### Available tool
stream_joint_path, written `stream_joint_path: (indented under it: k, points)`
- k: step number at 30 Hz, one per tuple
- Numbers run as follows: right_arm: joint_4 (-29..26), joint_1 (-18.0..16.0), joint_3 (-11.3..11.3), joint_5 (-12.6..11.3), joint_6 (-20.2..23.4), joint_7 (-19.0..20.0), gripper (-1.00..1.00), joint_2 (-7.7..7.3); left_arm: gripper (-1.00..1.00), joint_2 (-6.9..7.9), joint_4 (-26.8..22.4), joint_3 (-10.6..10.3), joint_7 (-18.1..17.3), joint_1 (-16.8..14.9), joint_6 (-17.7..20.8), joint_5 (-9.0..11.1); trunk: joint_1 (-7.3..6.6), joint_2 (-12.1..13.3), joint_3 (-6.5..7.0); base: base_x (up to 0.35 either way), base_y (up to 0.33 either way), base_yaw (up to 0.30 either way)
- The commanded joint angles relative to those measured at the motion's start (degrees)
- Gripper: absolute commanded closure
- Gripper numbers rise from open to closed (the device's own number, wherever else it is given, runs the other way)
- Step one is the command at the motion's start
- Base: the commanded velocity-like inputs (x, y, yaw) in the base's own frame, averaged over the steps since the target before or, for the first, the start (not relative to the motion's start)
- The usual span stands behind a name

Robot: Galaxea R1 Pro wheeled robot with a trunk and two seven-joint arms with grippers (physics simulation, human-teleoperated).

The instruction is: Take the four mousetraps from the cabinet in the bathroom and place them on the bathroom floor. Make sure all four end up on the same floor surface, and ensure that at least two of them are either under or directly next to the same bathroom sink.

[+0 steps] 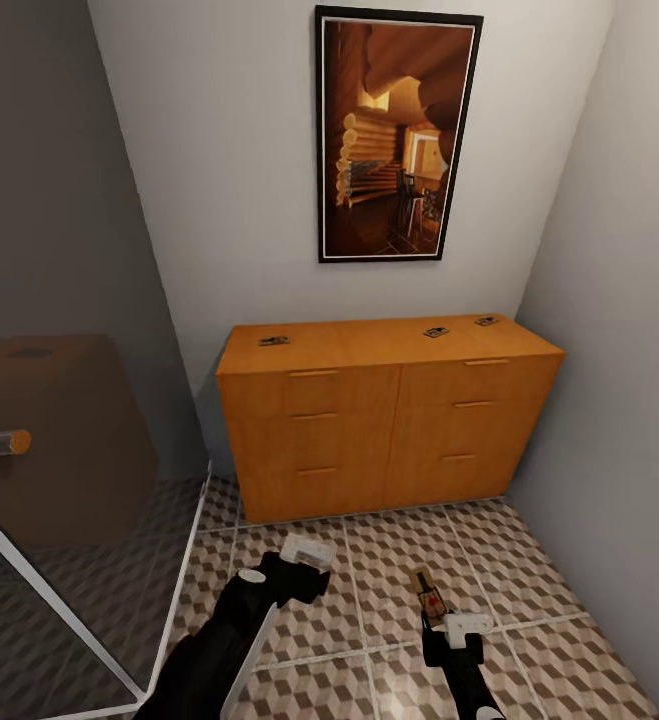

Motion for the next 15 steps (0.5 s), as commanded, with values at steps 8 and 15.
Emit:
stream_joint_path:
  k: [8, 15]
  points:
    - [0.1, 0.0, 0.5, -0.1, -0.1, -0.8, 1.0, 0.07, -1.0, -0.38, -8.5, 0.0, -0.2, -11.5, 17.5, -0.1, 0.0, 0.0, -0.06, 0.0, 0.0, 0.0]
    - [0.1, 0.0, 0.4, -0.1, -0.1, -0.8, 1.0, -0.01, -1.0, -0.59, -0.1, 0.0, 0.0, -32.7, 19.7, 11.8, 0.0, 0.0, -0.06, 0.0, 0.0, 0.0]
